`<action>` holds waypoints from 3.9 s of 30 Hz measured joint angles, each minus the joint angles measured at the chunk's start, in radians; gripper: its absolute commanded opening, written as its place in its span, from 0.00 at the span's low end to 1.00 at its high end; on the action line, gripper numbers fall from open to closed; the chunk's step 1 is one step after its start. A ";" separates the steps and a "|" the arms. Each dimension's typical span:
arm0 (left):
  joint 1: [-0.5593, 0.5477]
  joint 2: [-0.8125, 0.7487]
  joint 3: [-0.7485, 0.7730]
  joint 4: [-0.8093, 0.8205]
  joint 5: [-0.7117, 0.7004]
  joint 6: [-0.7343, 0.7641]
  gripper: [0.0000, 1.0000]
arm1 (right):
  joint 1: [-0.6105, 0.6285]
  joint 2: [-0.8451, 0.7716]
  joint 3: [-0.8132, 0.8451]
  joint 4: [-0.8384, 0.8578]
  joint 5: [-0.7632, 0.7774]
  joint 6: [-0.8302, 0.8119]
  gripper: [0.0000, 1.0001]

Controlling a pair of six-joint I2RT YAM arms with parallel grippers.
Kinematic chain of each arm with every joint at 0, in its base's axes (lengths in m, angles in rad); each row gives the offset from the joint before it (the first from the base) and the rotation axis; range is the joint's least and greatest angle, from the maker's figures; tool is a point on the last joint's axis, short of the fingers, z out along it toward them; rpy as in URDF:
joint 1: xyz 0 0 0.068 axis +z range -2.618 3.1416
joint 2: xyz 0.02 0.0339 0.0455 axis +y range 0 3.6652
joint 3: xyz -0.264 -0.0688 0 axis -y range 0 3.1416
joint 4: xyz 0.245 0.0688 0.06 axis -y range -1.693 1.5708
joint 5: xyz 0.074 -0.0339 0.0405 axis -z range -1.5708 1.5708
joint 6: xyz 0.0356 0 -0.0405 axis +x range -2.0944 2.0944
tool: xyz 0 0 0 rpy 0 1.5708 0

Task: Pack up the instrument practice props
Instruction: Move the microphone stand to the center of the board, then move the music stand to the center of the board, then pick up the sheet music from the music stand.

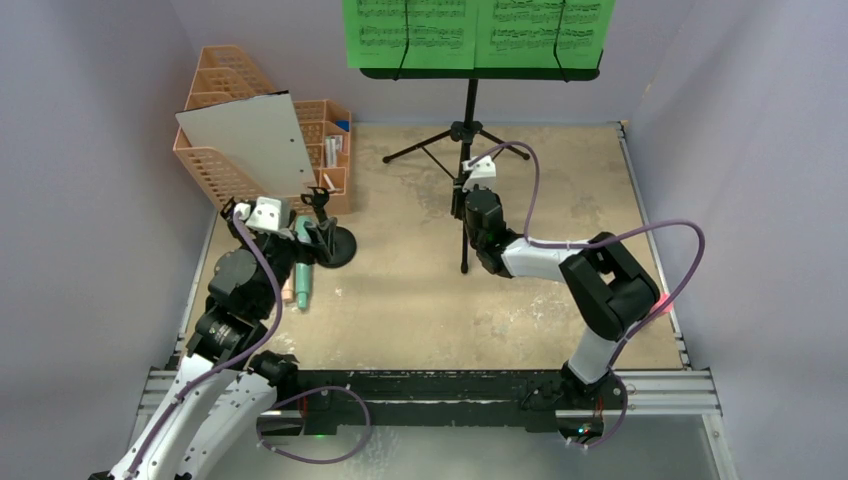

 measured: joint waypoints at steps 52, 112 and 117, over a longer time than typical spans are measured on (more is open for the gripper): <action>0.000 0.489 0.702 -0.031 0.234 -0.099 0.79 | 0.200 -0.734 -0.256 -0.518 -0.101 0.195 0.99; 0.293 0.827 0.951 0.181 0.959 -0.562 0.56 | 0.047 -0.253 1.065 -0.973 -0.656 0.328 0.85; 0.293 0.815 0.947 0.200 0.992 -0.579 0.53 | 0.037 -0.230 1.086 -0.949 -0.692 0.348 0.83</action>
